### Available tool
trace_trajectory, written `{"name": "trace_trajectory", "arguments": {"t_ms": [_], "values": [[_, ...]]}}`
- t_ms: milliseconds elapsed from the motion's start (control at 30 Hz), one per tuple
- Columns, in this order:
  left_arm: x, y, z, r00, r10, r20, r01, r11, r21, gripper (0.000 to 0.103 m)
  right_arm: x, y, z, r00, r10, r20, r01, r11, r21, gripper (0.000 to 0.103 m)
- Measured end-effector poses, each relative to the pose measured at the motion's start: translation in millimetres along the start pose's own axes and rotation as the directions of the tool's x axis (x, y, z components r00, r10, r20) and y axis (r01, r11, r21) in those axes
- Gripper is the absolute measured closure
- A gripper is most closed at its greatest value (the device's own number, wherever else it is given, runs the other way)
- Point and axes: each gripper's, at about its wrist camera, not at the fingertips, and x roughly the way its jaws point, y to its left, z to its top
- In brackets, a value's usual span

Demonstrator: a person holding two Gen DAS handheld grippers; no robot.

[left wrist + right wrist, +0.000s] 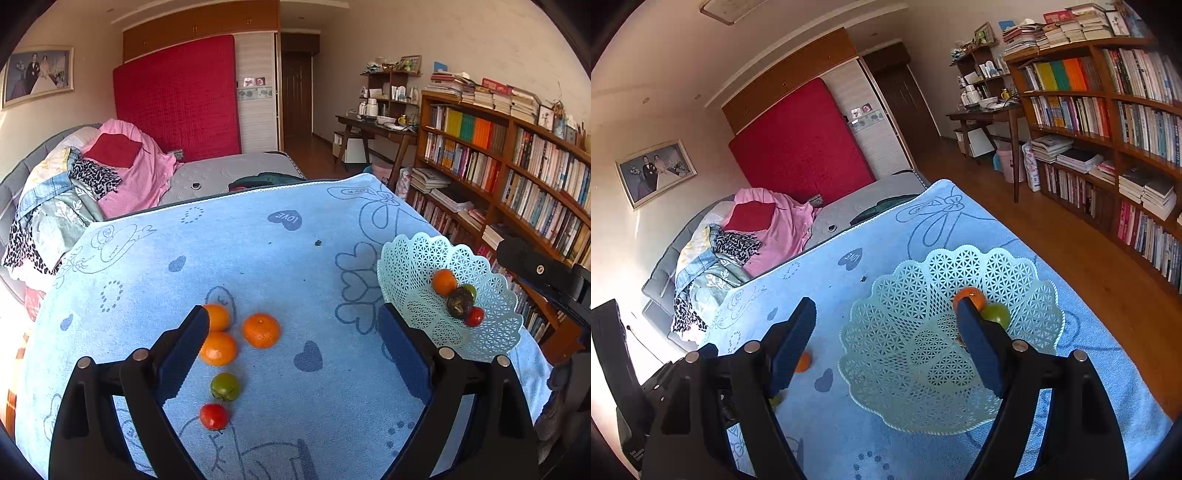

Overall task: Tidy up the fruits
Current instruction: 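Move both open grippers back toward the remaining fruit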

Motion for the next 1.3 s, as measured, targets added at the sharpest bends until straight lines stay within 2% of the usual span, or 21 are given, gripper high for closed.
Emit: {"name": "trace_trajectory", "arguments": {"t_ms": [667,967,1300], "values": [[-13.9,78.5,-20.2,0.990,0.138,-0.031,-0.141,0.985,-0.098,0.012,20.9,38.4,-29.6,0.996,0.040,-0.084,-0.048,0.994,-0.097,0.023],[-4.5,107.7,-33.7,0.981,0.175,-0.080,-0.185,0.972,-0.144,0.012,33.3,48.8,-42.1,0.991,0.044,-0.127,-0.060,0.990,-0.125,0.023],[22.5,127.1,-53.2,0.969,0.193,-0.154,-0.219,0.960,-0.174,0.012,44.4,56.3,-54.5,0.986,0.042,-0.164,-0.068,0.986,-0.155,0.023]]}}
